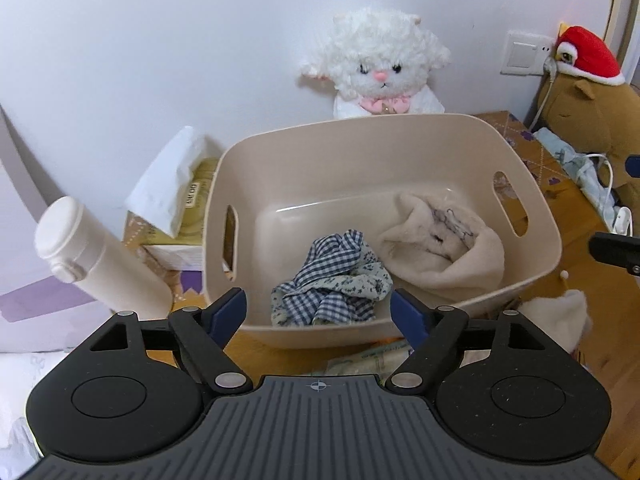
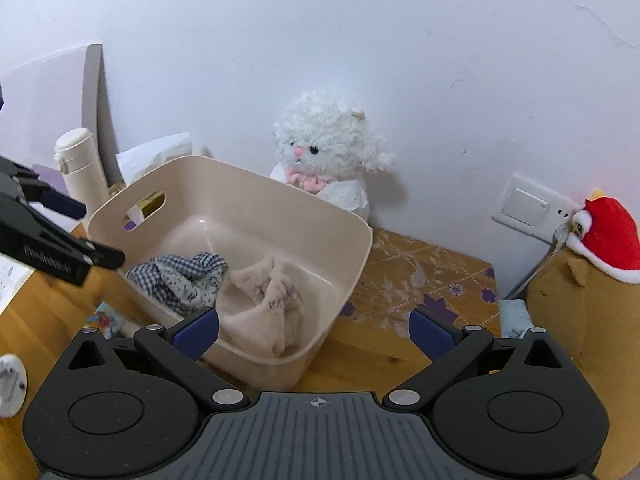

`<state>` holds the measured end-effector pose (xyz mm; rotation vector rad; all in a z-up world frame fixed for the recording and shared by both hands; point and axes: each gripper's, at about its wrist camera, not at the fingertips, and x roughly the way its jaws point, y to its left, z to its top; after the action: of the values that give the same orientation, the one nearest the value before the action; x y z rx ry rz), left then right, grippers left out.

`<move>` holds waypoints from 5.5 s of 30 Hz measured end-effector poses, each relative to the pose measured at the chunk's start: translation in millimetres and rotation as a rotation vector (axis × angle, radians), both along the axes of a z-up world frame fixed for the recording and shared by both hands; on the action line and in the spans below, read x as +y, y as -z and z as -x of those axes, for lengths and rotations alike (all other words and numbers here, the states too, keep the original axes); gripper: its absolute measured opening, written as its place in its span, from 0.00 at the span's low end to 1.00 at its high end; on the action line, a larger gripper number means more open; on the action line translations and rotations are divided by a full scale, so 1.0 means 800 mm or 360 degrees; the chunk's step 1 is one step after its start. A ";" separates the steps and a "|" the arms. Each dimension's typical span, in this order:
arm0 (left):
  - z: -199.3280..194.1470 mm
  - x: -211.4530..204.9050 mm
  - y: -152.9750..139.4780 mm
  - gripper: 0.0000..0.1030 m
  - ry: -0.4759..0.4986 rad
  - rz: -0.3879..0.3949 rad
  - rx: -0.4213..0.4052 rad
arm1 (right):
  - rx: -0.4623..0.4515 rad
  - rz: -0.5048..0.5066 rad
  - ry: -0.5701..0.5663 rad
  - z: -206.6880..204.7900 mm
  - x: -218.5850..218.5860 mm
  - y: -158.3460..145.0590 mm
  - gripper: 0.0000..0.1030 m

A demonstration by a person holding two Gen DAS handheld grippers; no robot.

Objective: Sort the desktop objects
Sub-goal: 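Move both tools back over the cluttered table, then grasp the orange bottle with the left tool while the right tool grasps the Hello Kitty box, then carry the bottle and box to the basket and release both inside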

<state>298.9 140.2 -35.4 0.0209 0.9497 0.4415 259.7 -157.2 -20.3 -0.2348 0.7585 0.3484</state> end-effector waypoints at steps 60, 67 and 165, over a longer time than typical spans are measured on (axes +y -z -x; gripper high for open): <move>0.113 -0.110 0.179 0.80 0.0327 0.0200 0.0441 | 0.0561 0.0086 -0.0216 0.155 0.016 0.186 0.66; 0.107 -0.114 0.182 0.56 0.0367 0.0254 0.0394 | 0.0519 0.0061 -0.0204 0.148 0.024 0.182 0.30; -0.080 0.043 0.034 0.53 -0.0014 0.0018 0.0140 | 0.0122 0.0148 -0.0264 -0.100 0.086 0.046 0.21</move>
<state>362.7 174.8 -62.3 0.0260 1.0394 0.4464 339.5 -88.6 -56.7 -0.3751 0.8342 0.4818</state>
